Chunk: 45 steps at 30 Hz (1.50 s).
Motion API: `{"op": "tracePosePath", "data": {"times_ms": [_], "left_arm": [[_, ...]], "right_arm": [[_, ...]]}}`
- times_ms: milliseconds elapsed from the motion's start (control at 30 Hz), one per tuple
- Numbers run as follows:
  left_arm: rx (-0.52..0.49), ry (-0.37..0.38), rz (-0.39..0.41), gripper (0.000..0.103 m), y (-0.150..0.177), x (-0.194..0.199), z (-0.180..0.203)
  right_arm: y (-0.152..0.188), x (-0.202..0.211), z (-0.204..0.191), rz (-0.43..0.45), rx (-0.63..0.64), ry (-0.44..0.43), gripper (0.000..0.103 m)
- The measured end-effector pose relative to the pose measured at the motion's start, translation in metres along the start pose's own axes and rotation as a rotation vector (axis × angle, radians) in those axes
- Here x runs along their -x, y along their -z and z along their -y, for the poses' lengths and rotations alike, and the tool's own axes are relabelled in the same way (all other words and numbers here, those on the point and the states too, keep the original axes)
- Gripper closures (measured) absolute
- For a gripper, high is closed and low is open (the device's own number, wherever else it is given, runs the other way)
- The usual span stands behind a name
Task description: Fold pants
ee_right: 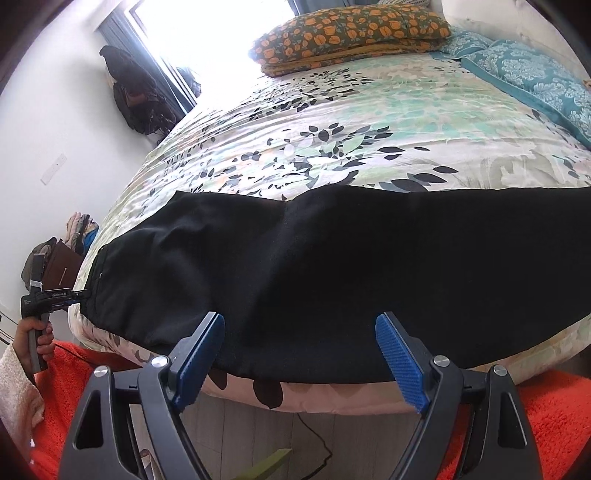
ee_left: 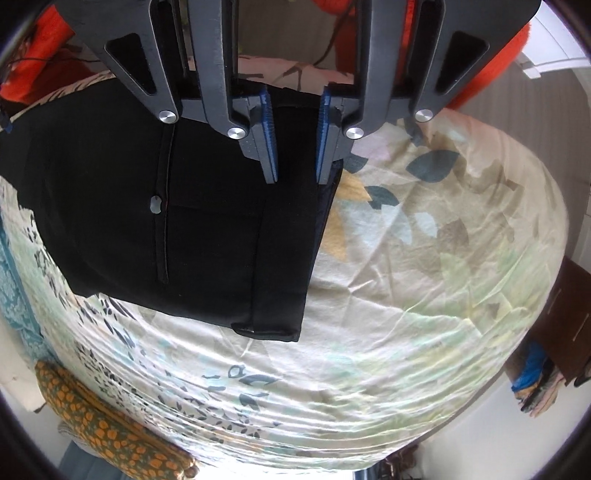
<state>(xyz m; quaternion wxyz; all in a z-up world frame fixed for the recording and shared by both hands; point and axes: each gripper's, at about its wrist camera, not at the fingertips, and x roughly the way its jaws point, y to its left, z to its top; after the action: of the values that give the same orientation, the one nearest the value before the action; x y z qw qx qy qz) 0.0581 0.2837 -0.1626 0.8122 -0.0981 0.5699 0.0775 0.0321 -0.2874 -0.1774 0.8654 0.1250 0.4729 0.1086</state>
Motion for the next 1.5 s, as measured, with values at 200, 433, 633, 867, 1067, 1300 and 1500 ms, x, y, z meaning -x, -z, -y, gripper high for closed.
{"op": "tracePosePath", "data": {"times_ms": [200,433,633,867,1067,1300,1500], "left_arm": [[0.03,-0.014,0.127,0.098,-0.027,0.026,-0.005],[-0.05,-0.091,0.053,0.098,-0.02,-0.008,0.003],[-0.126,-0.13,0.048,0.095,-0.017,-0.002,0.01],[0.063,-0.219,0.128,0.05,-0.021,0.028,-0.013],[0.017,0.03,0.276,0.018,-0.001,0.068,0.053],[-0.225,0.047,0.244,0.018,0.012,0.011,0.164],[-0.237,-0.044,0.22,0.018,0.028,-0.022,0.171]], "right_arm": [[-0.001,0.004,0.006,0.02,-0.015,-0.013,0.019],[0.001,0.002,0.008,0.015,-0.02,-0.001,0.019],[0.003,-0.013,-0.006,-0.029,0.072,0.045,0.019],[0.02,-0.061,-0.036,-0.201,0.282,0.155,0.016],[0.005,-0.018,-0.023,-0.002,0.191,0.112,0.016],[-0.032,-0.018,0.048,0.03,-0.055,0.162,0.016],[-0.025,-0.009,0.091,0.07,-0.196,0.139,0.016]]}}
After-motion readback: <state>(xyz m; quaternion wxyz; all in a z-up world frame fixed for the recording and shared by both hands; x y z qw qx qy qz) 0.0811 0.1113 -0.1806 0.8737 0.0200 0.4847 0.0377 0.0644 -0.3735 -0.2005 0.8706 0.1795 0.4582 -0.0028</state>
